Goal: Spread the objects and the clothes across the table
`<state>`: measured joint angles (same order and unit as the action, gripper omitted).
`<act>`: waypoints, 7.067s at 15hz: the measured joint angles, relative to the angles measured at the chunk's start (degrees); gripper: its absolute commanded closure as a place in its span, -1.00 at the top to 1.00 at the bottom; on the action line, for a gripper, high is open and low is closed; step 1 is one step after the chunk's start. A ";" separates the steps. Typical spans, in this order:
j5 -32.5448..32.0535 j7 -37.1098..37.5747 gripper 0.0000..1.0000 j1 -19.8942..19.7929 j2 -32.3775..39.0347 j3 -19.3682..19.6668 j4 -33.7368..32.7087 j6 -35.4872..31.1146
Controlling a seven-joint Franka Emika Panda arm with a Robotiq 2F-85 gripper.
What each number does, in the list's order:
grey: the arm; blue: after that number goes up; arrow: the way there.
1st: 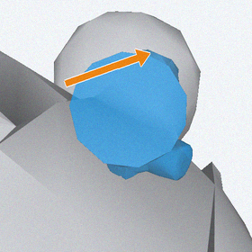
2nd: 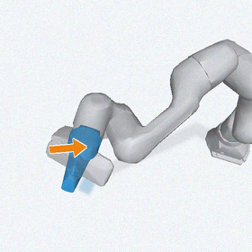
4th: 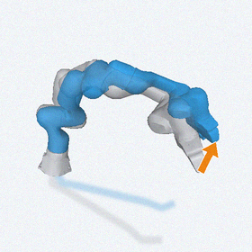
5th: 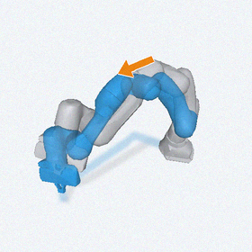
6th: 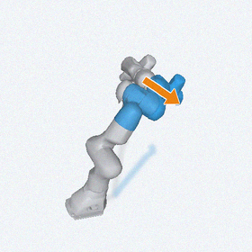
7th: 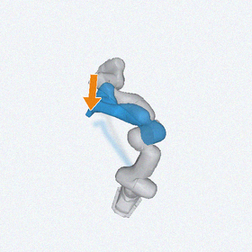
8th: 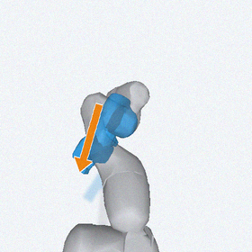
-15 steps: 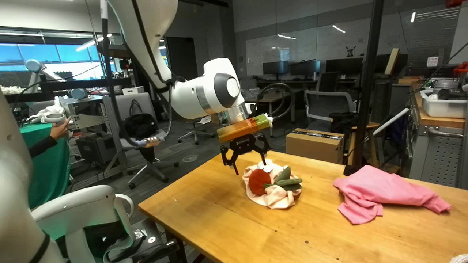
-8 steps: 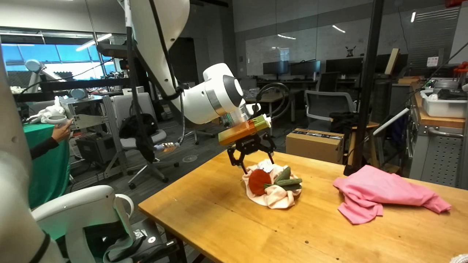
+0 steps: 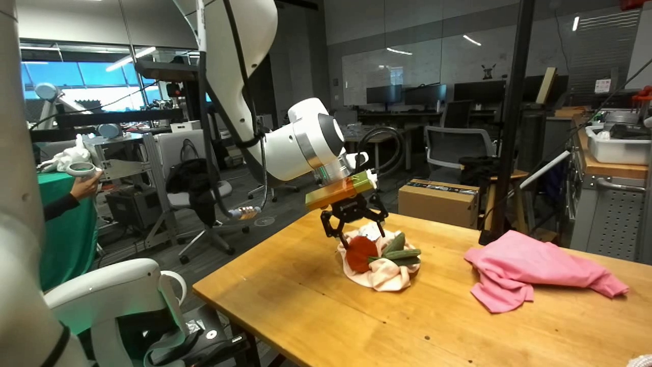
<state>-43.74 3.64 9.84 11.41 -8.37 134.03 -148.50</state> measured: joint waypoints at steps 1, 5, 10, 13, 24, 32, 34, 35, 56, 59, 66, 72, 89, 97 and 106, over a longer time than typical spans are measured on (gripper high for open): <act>0.32 0.13 1.00 0.00 0.42 0.00 -0.15 0.03; 2.60 0.17 1.00 0.00 1.43 -0.02 -0.36 0.03; 6.42 0.08 1.00 0.05 1.78 -0.09 -0.50 -0.35; 8.50 0.00 1.00 0.05 1.98 -0.09 -0.58 -0.61; 11.94 0.04 0.50 0.05 3.34 0.06 -0.94 -1.52; 12.00 0.10 -0.59 0.13 3.52 0.82 -1.20 -1.53; 12.00 0.13 -0.86 0.14 3.52 0.94 -1.23 -1.53; 12.00 0.13 -0.94 0.15 3.52 0.98 -1.23 -1.53; 12.24 0.07 -0.92 3.10 -8.53 -1.43 -1.31 15.62; 14.77 -1.31 -0.92 3.23 -12.41 -3.03 -0.40 19.53; 26.77 -13.81 -0.92 5.54 -20.99 -5.53 4.94 26.39; 38.80 -26.16 -0.92 9.58 -24.90 -5.58 8.41 27.82; 42.98 -12.40 -0.93 13.09 -16.23 -9.75 13.89 11.74; 37.42 -2.34 0.43 12.98 -12.09 -10.27 13.36 11.55; 37.50 -2.36 1.00 13.06 -13.59 -12.05 10.67 19.81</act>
<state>-6.24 1.28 22.91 -2.18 -20.42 144.70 -128.69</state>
